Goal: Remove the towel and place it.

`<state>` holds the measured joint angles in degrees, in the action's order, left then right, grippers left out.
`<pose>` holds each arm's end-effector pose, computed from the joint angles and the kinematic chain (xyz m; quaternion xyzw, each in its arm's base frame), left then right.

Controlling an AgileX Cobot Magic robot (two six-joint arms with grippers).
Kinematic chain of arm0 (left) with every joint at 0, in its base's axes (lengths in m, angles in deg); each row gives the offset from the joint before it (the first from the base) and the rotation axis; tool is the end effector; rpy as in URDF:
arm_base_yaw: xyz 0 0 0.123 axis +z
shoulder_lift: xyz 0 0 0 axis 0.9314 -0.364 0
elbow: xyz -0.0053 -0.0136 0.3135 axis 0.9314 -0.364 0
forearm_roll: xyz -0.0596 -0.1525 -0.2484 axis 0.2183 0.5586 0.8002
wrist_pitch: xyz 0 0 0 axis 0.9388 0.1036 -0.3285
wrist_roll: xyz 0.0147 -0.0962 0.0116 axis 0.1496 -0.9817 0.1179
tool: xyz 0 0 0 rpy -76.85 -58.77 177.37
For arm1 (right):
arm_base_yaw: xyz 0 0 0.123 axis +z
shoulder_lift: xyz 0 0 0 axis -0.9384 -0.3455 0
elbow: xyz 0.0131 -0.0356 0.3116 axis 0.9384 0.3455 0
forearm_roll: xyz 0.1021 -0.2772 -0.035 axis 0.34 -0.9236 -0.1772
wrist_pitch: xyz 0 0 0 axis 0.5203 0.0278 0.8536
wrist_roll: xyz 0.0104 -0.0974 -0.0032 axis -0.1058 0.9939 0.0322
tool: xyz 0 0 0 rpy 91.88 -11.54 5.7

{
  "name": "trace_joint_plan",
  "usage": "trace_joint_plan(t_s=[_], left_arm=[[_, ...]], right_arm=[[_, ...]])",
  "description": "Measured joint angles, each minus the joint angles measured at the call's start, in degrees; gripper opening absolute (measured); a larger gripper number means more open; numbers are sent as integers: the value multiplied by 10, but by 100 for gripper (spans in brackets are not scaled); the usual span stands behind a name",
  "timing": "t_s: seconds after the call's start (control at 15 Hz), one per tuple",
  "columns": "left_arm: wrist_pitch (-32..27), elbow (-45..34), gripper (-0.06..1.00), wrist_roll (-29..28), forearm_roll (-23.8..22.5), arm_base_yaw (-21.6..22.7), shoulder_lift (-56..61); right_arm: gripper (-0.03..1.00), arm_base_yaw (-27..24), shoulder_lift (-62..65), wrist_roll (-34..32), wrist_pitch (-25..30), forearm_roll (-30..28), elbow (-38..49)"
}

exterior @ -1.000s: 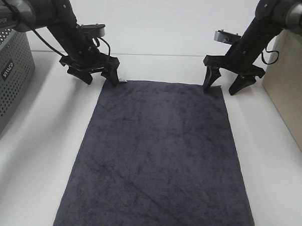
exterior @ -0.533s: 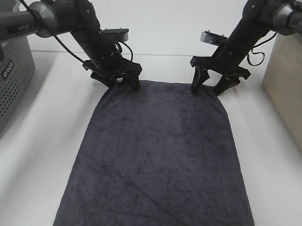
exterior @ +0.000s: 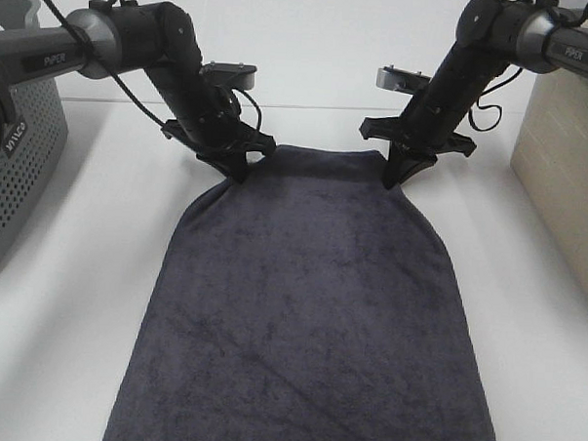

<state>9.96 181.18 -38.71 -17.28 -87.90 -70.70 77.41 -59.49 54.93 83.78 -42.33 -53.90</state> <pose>0.5714 -0.2229 0.0839 0.1986 0.9590 -0.1359 0.1501 0.5821 0.1058 0.0917 -0.1182 0.9804 0.1439 0.0639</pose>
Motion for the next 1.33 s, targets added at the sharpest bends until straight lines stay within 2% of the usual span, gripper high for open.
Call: trace_joint_plan(t_s=[0.2,0.33,0.47,0.67,0.87,1.13,1.33], left_arm=[[1,3,2,0,-38,-7,2],[-2,27,2,-2,-88,-6,-1],[5,61,2,-4,-115,-5,-2],[62,101,2,-4,-125,-5,-2],[129,103,2,-4,-142,-5,-2],[227,103,2,-4,-175,-5,-2],[249,103,2,-4,-182,-4,-2]], right_arm=[[2,0,1,3,-23,2,0],[2,0,10,5,-64,10,0],[2,1,28,6,-110,15,0],[2,1,36,27,-167,13,-14],[2,1,36,44,-207,13,-19],[2,1,36,71,-293,13,-19],[2,1,36,87,-330,15,-19]])
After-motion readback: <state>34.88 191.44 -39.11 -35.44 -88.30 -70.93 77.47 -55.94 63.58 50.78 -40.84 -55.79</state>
